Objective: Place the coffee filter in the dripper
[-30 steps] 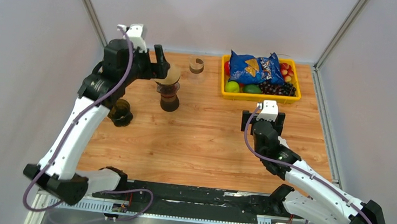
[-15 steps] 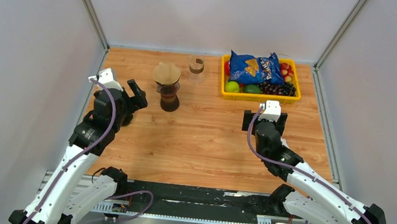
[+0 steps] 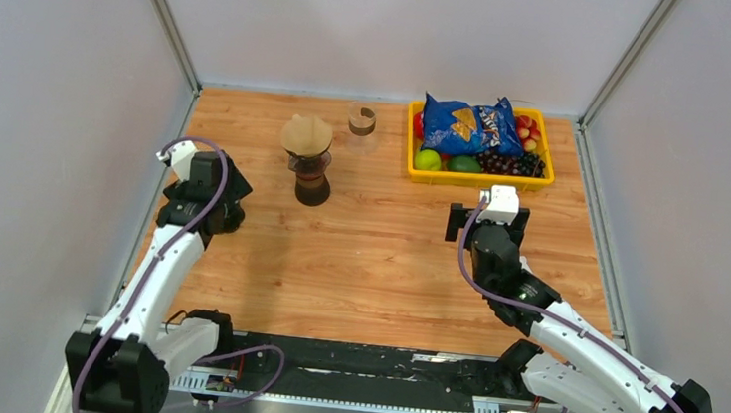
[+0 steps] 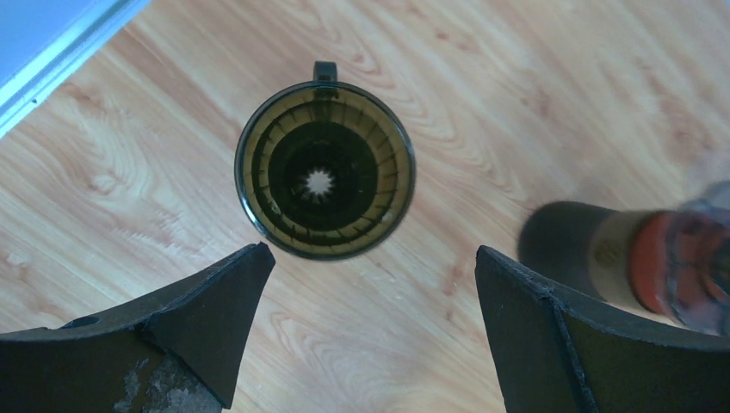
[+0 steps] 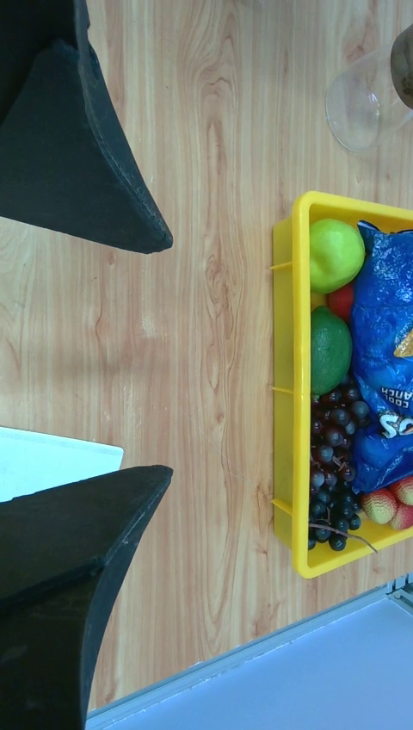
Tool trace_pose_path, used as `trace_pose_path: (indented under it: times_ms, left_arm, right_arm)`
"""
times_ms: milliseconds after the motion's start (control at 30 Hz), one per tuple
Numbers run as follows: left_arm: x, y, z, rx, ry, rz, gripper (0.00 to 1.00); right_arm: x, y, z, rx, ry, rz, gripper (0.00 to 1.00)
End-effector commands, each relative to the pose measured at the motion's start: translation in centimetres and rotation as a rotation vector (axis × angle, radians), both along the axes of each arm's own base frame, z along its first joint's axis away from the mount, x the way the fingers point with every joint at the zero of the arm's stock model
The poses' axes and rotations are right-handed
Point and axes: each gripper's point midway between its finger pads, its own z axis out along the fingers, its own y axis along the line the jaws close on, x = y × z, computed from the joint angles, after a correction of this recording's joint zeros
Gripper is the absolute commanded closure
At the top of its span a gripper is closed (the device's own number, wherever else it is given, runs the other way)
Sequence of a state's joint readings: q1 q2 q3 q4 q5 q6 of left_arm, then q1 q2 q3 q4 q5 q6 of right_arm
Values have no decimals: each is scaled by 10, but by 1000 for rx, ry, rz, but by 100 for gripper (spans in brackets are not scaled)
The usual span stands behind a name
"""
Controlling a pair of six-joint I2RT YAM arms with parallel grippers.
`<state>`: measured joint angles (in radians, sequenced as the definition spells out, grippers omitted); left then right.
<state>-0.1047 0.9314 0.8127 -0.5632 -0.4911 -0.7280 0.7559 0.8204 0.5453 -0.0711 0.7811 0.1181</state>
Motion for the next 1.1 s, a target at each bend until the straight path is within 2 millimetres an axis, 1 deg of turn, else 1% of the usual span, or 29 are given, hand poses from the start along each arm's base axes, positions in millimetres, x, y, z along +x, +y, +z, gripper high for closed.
trace_pose_path:
  times_ms: [0, 33, 67, 100, 133, 167, 200, 233, 267, 300, 367, 400, 433, 467, 567, 700, 733, 767, 833, 867, 900, 933, 1000, 1067]
  left_arm:
    - [41, 2, -4, -51, -15, -17, 0]
    - [48, 4, -1, -47, -16, -22, 0]
    - [55, 4, -11, -43, 15, -23, 0]
    - [60, 6, -10, -32, 22, -25, 1]
    - [65, 8, -21, -20, 58, -17, 1]
    - [69, 11, -21, -10, 67, -9, 2]
    - [71, 13, -33, -5, 114, -3, 2]
    - [75, 15, -33, 1, 119, 5, 3]
    - [78, 16, -44, 6, 153, 11, 3]
    - [81, 19, -43, 16, 154, 17, 5]
    - [86, 21, -60, 18, 211, 25, 7]
    - [87, 22, -62, 20, 224, 28, 11]
    - [87, 28, -68, 23, 248, 52, 12]
    - [88, 32, -69, 24, 256, 65, 17]
    - [87, 36, -82, 35, 295, 79, 24]
    - [88, 34, -94, 30, 336, 67, 37]
    - [88, 34, -95, 28, 340, 66, 43]
    - [88, 33, -98, 25, 351, 64, 46]
    - [86, 33, -100, 24, 362, 63, 56]
    - [86, 33, -99, 25, 364, 62, 64]
    - [84, 33, -99, 27, 371, 62, 68]
    - [83, 35, -97, 32, 372, 70, 74]
    - [77, 37, -94, 38, 380, 84, 80]
    - [73, 36, -86, 31, 362, 94, 85]
  right_arm:
    - [3, 5, 11, 41, -19, 8, 0]
    - [3, 5, 11, 40, -18, 7, 0]
    - [3, 5, 10, 38, -15, 7, 0]
    - [4, 5, 10, 39, -15, 3, 0]
    - [4, 4, 9, 39, -13, -3, 0]
    - [4, 5, 9, 41, -12, -5, 0]
    - [5, 5, 9, 42, -12, -4, 0]
    - [5, 6, 9, 42, -10, -2, 0]
    - [5, 6, 8, 39, -8, -2, 0]
    - [5, 6, 8, 37, -7, -3, 0]
    - [6, 5, 7, 29, -4, -9, 0]
    - [6, 4, 7, 27, -6, -13, 0]
    - [6, 4, 7, 24, -5, -14, 0]
    - [6, 3, 7, 24, -6, -16, 0]
    - [6, 4, 7, 28, -5, -11, 0]
    - [6, 4, 6, 23, -4, -15, 0]
    - [6, 4, 6, 22, -3, -14, 0]
    - [6, 4, 6, 24, -5, -15, 0]
    - [6, 4, 7, 26, -5, -13, 0]
    - [6, 4, 6, 26, -5, -13, 0]
    - [6, 4, 6, 24, -4, -14, 0]
    - [6, 4, 6, 23, -5, -14, 0]
    - [6, 4, 6, 22, -4, -16, 0]
    - [6, 4, 6, 22, -4, -15, 0]
